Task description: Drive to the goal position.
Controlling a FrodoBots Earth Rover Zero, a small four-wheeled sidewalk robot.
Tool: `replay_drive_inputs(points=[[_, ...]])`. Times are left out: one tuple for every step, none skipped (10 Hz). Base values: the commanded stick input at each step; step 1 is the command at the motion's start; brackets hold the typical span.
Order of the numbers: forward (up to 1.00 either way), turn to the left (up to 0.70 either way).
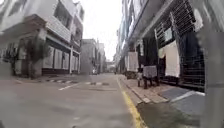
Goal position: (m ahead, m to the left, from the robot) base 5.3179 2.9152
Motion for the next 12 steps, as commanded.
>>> replay_drive_inputs(points=[[0.47,0.01],[0.47,0.01],[0.47,0.01],[0.47,0.01],[0.47,0.01],[0.47,0.01],[0.47,0.01],[0.47,-0.23],[0.47,-0.46],[0.47,-0.46],[0.47,-0.4],[0.47,-0.22]])
